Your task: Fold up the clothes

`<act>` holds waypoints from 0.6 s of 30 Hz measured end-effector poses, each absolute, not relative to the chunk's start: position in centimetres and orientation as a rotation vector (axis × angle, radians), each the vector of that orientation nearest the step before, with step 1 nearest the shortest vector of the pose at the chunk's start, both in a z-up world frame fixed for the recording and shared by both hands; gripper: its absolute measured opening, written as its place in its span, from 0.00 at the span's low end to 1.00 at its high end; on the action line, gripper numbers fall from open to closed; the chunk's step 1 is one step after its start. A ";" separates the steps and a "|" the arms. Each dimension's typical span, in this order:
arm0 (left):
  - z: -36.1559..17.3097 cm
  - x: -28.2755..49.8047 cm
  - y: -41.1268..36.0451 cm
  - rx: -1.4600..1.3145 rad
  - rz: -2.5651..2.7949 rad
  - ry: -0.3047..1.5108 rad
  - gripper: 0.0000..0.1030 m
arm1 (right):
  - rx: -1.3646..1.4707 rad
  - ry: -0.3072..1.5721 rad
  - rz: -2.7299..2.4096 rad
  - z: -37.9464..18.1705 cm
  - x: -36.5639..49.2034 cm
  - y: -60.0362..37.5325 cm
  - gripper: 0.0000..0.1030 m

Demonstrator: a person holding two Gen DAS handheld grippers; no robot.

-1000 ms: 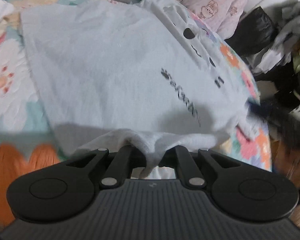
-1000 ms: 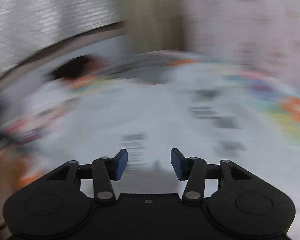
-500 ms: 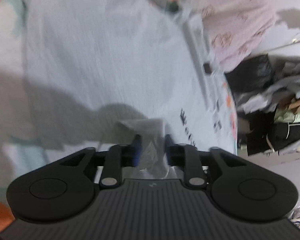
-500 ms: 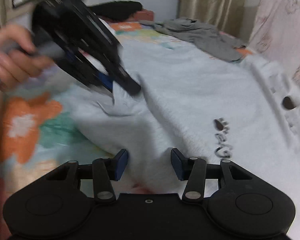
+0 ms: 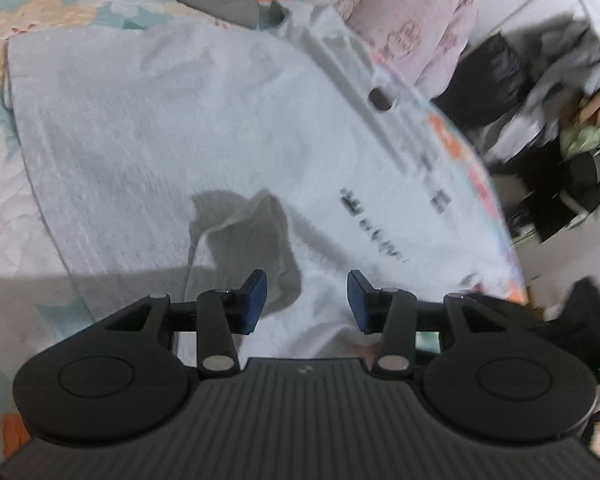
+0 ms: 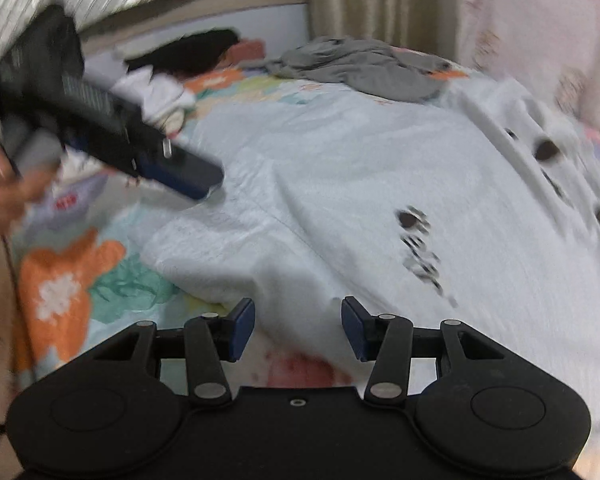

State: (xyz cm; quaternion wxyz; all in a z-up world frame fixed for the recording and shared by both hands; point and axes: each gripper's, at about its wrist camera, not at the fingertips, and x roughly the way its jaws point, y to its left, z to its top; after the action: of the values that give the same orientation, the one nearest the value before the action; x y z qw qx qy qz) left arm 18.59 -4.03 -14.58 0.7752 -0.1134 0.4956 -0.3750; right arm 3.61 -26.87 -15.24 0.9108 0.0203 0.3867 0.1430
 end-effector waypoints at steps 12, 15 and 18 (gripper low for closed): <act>-9.9 14.0 -3.5 -0.275 -0.849 0.854 0.01 | 0.500 0.777 -0.111 -16.4 -5.1 -46.5 0.53; -8.6 12.4 -1.7 -0.321 -0.826 0.808 0.01 | 0.554 0.773 -0.214 -16.3 -7.8 -50.9 0.53; -8.1 10.8 -0.4 -0.365 -0.805 0.794 0.01 | 0.596 0.763 -0.285 -16.1 -10.1 -54.8 0.57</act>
State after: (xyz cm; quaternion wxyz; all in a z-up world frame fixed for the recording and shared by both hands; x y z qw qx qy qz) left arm 10.80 -0.39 -8.05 0.8285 -0.1721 0.3741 -0.3794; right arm -10.08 -54.81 -16.08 0.8754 0.2853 0.3655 -0.1365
